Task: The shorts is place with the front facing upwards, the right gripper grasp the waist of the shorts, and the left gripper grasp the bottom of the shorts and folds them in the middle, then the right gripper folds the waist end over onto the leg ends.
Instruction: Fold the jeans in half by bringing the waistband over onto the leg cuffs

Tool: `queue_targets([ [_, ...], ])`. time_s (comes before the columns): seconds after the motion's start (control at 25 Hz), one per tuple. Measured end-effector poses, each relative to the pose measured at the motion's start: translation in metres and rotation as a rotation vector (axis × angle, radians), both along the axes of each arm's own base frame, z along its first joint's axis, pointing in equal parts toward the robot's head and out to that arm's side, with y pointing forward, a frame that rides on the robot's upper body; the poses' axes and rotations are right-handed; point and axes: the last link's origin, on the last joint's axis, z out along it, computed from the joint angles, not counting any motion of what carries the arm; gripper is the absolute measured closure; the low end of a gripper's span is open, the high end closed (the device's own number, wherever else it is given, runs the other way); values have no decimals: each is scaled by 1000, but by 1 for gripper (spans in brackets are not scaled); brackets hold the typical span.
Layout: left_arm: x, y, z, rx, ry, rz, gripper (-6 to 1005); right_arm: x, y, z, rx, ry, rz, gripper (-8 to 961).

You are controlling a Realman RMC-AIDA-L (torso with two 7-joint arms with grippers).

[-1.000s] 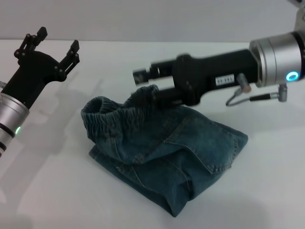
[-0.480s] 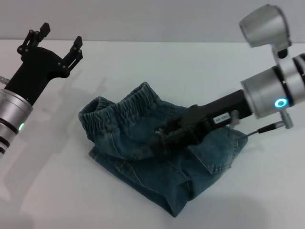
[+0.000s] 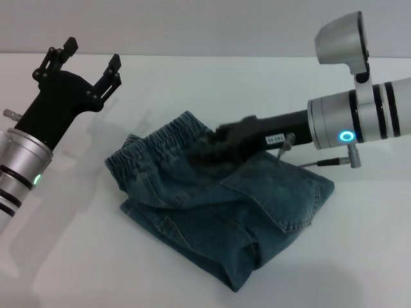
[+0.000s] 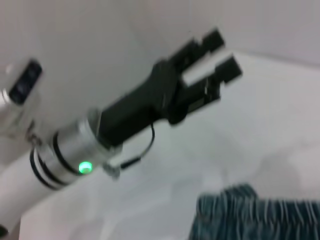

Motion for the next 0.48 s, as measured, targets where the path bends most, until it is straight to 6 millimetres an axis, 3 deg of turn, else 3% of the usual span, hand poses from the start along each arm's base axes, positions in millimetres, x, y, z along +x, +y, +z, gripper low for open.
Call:
queue_targets([
  [0.16, 0, -1, -1, -3, -2, 1, 188, -5, -9, 6, -44, 61, 42, 318],
  [0.48, -3, -1, -1, -3, -4, 17, 188, 3, -62, 39, -335, 171, 118, 318],
])
